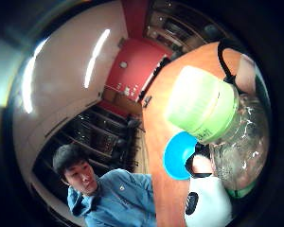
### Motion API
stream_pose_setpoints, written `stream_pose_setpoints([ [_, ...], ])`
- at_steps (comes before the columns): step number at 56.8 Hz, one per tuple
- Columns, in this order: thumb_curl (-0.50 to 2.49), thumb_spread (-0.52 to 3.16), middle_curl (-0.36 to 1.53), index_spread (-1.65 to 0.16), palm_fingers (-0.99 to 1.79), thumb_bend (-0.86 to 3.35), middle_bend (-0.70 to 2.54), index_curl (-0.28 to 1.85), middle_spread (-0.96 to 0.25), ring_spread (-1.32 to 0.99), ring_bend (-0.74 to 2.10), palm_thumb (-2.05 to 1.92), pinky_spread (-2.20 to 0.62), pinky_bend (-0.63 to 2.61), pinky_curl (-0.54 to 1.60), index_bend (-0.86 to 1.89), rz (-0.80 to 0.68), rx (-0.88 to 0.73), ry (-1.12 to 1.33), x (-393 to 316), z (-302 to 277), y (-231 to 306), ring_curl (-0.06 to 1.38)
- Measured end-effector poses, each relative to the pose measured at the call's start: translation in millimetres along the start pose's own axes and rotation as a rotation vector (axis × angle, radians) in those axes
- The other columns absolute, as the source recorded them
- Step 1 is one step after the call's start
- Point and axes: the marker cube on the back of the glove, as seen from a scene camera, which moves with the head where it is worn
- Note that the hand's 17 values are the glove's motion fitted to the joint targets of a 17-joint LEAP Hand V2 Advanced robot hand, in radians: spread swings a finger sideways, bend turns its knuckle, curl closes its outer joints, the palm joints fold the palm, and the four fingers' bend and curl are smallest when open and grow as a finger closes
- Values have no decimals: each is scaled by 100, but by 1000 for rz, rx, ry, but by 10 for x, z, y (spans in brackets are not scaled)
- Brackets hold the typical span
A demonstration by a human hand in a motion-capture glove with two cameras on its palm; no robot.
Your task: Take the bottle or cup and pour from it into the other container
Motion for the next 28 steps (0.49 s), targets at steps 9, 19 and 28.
stream_pose_setpoints([
  [9, 66, 31, 50, -8, 122, -4, 31, 40, -4, -17, 55, 100, -19, 58, 35, 16, -33, -199, 179, -231, 86, -14, 45],
  [19, 67, 30, 50, -8, 122, -4, 31, 41, -4, -17, 54, 100, -19, 58, 36, 16, -58, -380, 381, -510, -184, -99, 45],
  [28, 68, 29, 50, -8, 122, -4, 30, 42, -4, -17, 54, 100, -19, 57, 36, 16, -190, -497, 886, -921, 349, -40, 46],
])
